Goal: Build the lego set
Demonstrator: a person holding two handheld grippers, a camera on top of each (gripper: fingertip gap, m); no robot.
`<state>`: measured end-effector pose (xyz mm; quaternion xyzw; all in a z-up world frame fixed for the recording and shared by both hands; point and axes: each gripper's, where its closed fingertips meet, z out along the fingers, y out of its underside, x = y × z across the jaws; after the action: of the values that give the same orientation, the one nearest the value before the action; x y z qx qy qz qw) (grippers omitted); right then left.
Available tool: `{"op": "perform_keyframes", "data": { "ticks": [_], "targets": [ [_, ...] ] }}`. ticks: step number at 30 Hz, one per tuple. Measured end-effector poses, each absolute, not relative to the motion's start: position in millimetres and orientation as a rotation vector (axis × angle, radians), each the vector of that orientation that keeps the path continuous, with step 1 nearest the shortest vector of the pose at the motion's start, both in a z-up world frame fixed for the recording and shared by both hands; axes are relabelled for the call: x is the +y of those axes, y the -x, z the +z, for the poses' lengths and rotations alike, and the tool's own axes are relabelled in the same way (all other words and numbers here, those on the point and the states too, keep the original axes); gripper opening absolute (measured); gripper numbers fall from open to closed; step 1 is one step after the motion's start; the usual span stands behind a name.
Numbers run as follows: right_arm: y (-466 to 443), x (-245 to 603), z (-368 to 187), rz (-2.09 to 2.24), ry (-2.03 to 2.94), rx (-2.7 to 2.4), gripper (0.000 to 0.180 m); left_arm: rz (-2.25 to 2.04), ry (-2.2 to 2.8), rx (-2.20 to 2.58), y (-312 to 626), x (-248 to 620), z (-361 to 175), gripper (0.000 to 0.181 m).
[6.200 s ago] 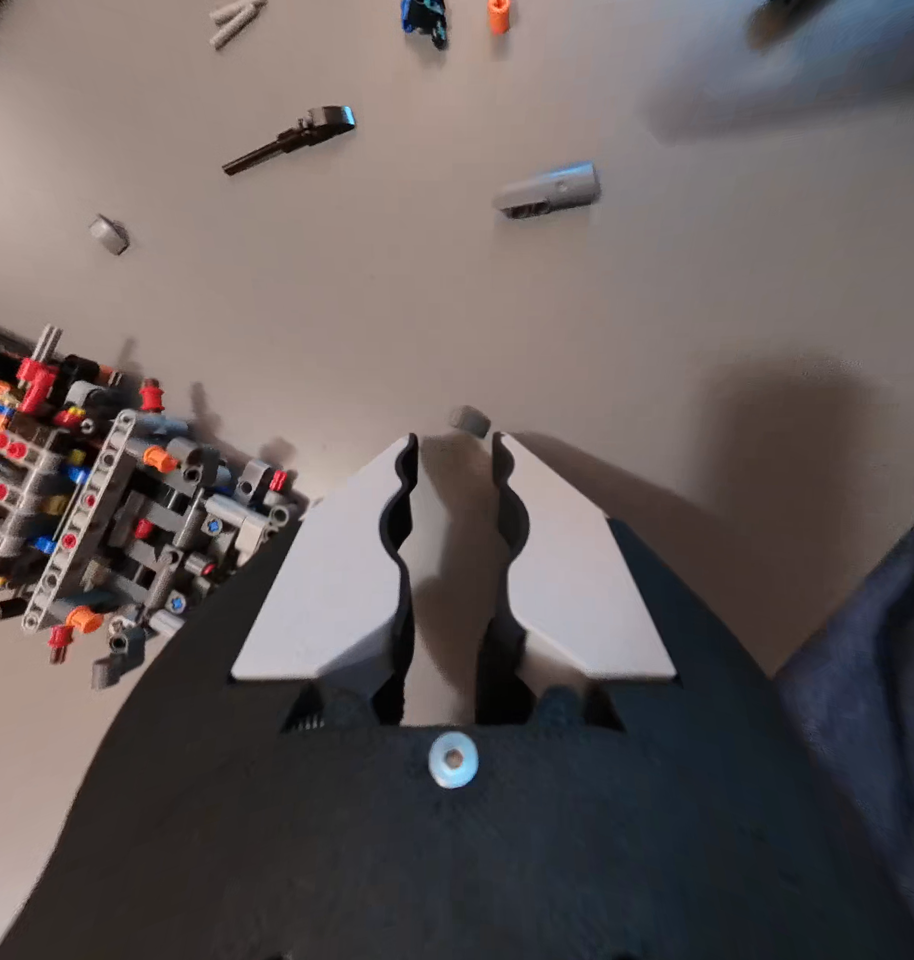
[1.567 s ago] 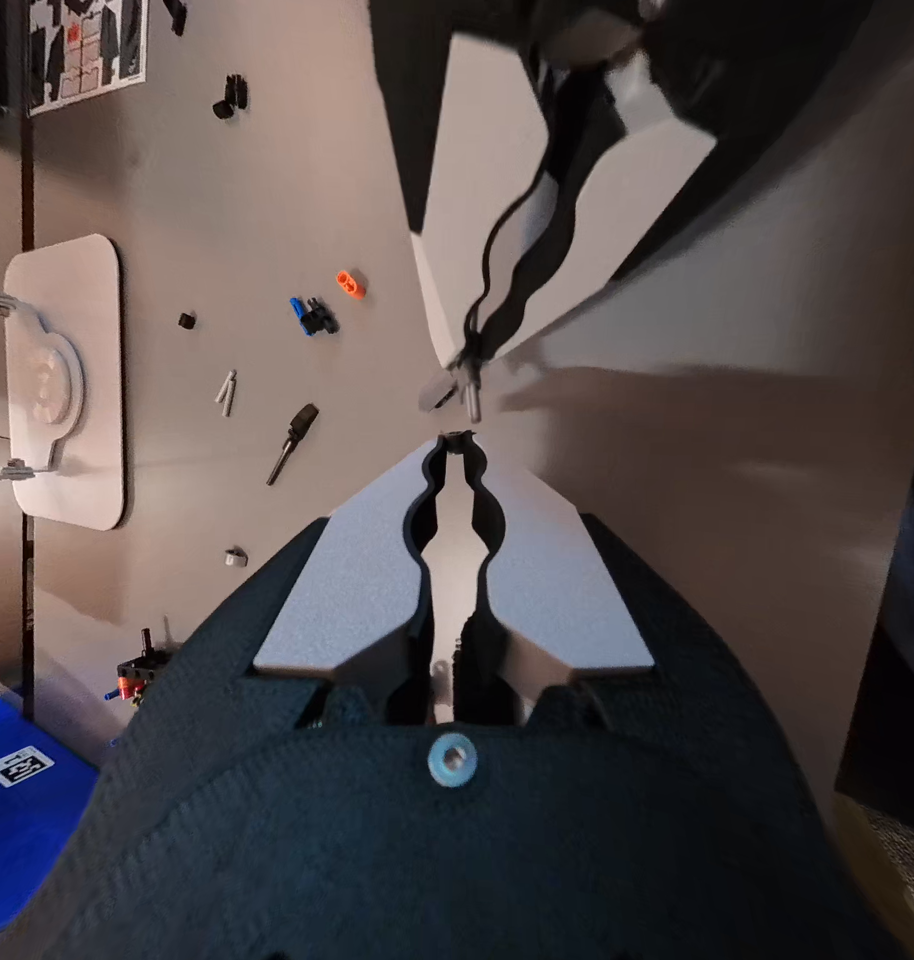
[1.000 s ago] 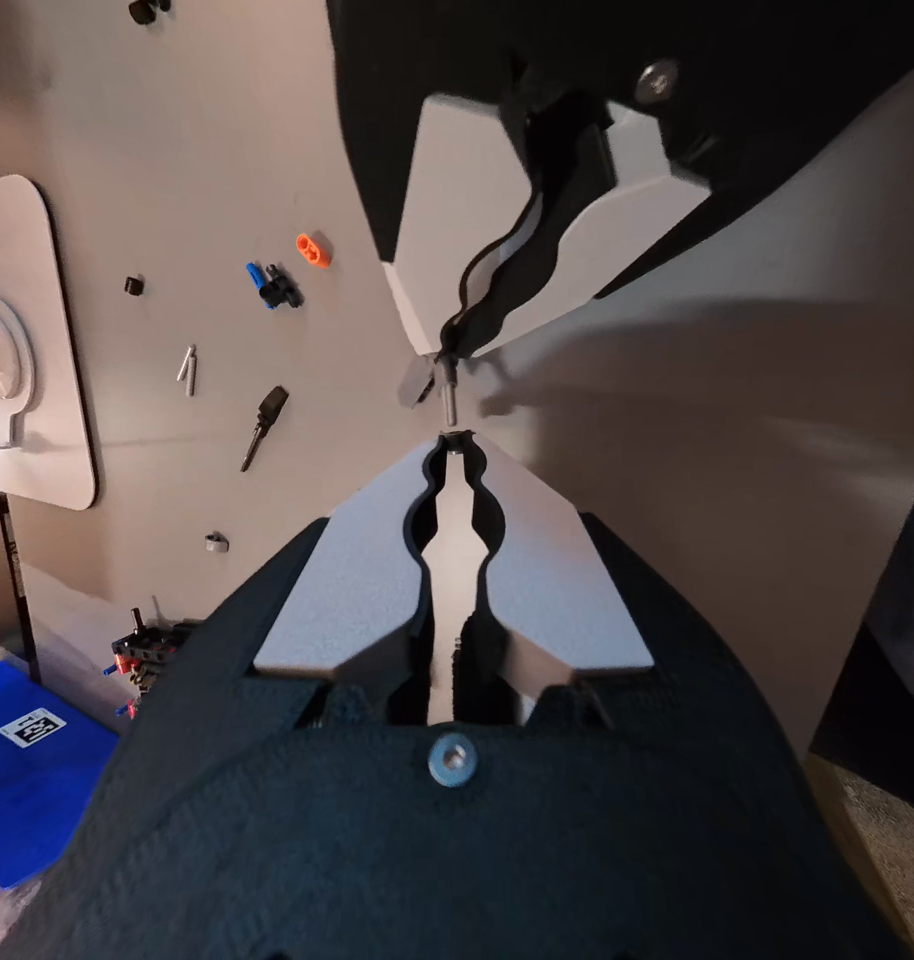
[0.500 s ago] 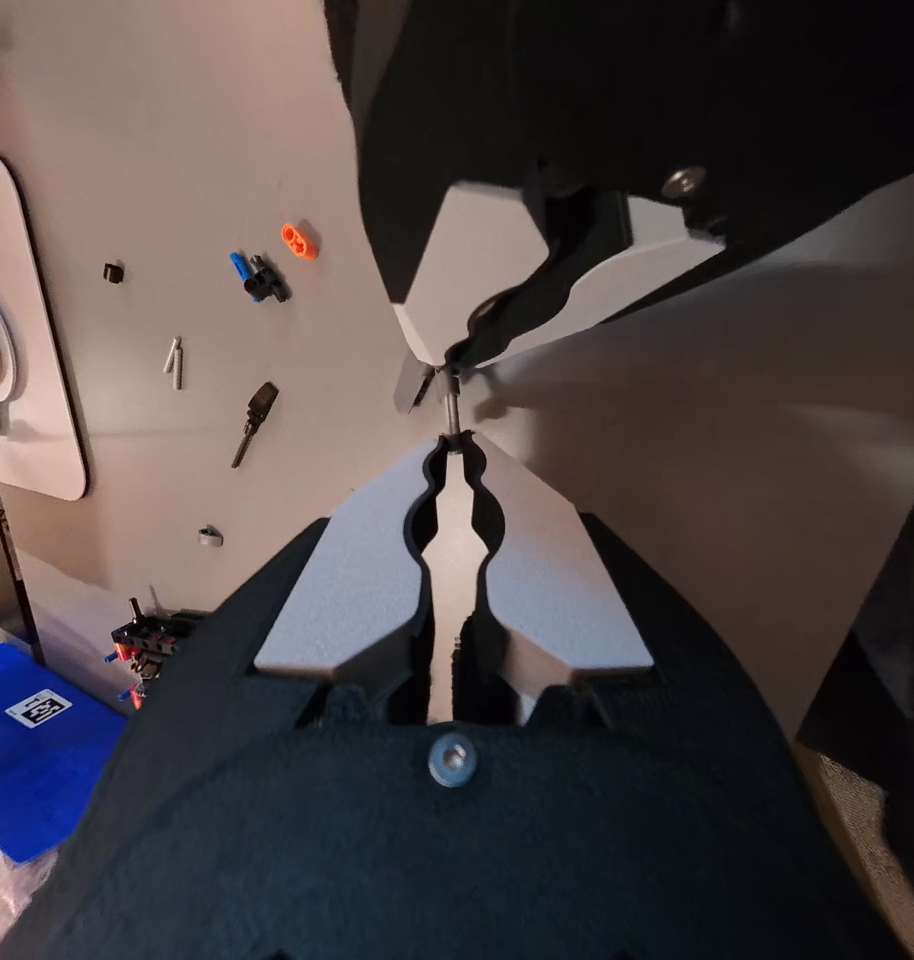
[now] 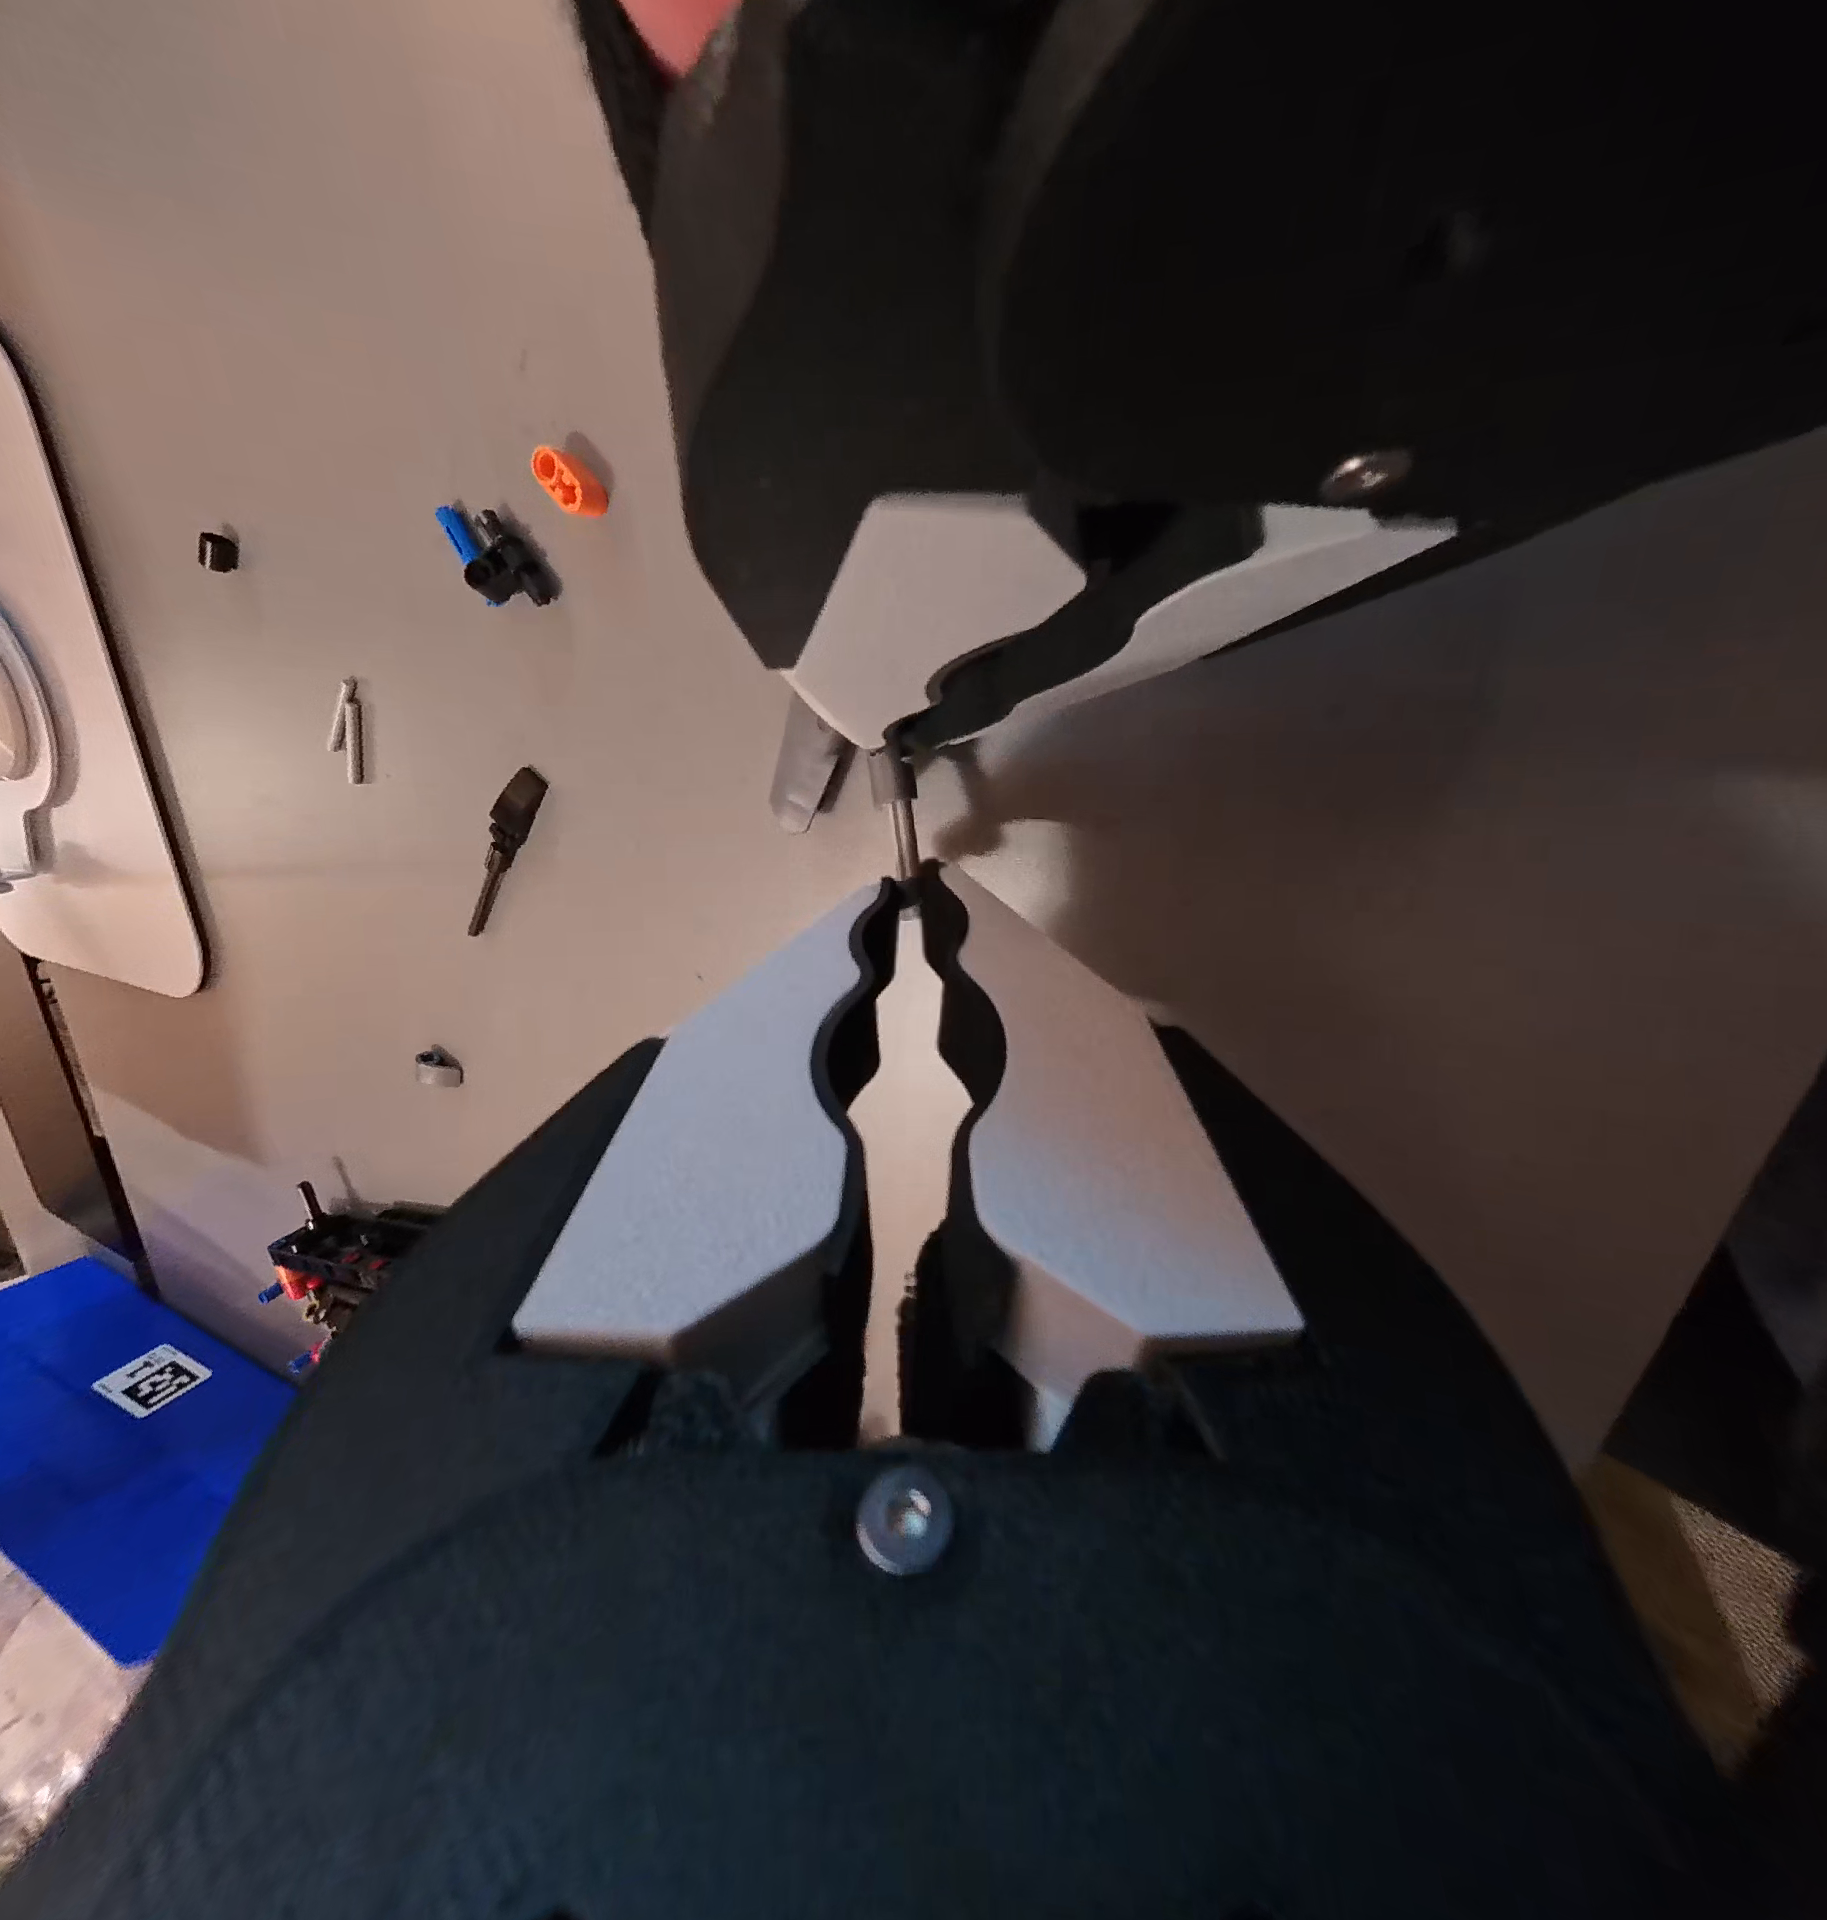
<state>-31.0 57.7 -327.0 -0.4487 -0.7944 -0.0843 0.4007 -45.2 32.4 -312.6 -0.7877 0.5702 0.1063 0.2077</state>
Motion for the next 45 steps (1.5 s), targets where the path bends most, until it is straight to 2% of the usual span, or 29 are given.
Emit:
{"op": "perform_keyframes", "data": {
  "ticks": [1,17,24,29,35,40,45],
  "targets": [
    [33,53,-327,-0.176,1.121,-2.019,0.005,0.258,2.153,1.580,39,34,-310,0.000],
    [19,63,-322,-0.099,1.171,-1.994,0.005,0.055,2.189,1.352,55,18,-297,0.000],
    [7,64,-321,0.005,1.199,-1.997,0.005,0.123,2.055,1.350,30,33,-301,0.017],
    [10,51,-316,0.163,1.205,-2.013,0.005,0.121,1.968,1.358,13,38,-300,0.007],
    [-5,62,-323,0.016,1.140,-2.056,0.004,-0.036,2.127,1.204,19,24,-308,0.024],
    [-12,55,-327,0.058,1.131,-2.072,0.004,-0.093,2.169,1.181,11,10,-324,0.024],
    [-15,59,-327,0.075,1.153,-2.050,0.005,0.077,2.080,1.318,7,15,-328,0.015]
  ]
}}
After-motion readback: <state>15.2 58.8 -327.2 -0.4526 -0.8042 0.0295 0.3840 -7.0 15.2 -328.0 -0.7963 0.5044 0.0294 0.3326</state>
